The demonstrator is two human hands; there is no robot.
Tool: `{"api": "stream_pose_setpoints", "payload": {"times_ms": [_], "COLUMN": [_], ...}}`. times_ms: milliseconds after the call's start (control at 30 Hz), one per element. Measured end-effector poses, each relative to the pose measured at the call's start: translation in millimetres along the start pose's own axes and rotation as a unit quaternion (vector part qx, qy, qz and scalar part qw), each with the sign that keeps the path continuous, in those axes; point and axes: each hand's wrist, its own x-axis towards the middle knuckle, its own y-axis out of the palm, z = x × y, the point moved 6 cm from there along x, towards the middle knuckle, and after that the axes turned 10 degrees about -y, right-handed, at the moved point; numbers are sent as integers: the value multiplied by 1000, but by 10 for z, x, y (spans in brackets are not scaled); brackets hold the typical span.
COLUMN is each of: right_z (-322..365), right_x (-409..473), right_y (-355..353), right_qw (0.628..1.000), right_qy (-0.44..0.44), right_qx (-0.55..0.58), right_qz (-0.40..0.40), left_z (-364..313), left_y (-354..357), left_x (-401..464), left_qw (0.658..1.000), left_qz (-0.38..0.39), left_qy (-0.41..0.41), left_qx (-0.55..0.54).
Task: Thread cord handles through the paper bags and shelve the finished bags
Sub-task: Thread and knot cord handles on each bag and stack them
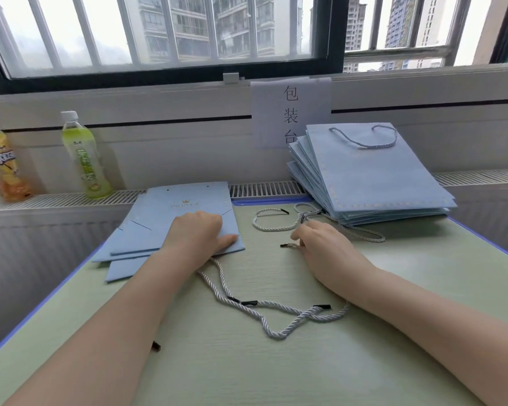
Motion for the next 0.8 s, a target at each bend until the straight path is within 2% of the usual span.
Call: {"api": "stream_pose_setpoints", "payload": {"times_ms": [133,233,367,433,467,500,567,600,633,700,800], "right_z": [18,38,8,-26,-35,-17,19,10,0,-48,-115], "right_x": [-14,-25,-21,3,7,-8,-21,-36,-50,-72,-91], "right_y": [33,15,-36,-43,-33,-41,-73,-102,-134,-180,-198], "right_qw": [1000,1000,993,973,943,888,753,706,677,654,680], "right_qy": [-1,8,39,81,113,145,181,191,204,239,264], "right_qx": [-12,-3,112,214,312,435,630,678,703,712,680], "right_qz": [16,27,4,-16,-28,-39,-55,-66,-75,-87,-70], "left_z": [-170,-142,-98,-169,-236,-335,-567,-681,-770,-871,-914], "left_y": [-158,-302,-771,-991,-1044,-1063,-1039,-1010,-981,-966,-1024], "left_x": [-133,-185,-360,-476,-534,-589,-700,-756,-808,-887,-997], "left_qw": [990,962,904,880,876,873,873,871,866,858,829], "left_qz": [-122,-256,-385,-414,-417,-418,-403,-398,-400,-401,-424], "left_qy": [67,78,77,80,92,116,182,215,244,278,317], "left_qx": [11,-54,-167,-217,-225,-225,-206,-190,-176,-160,-181]}}
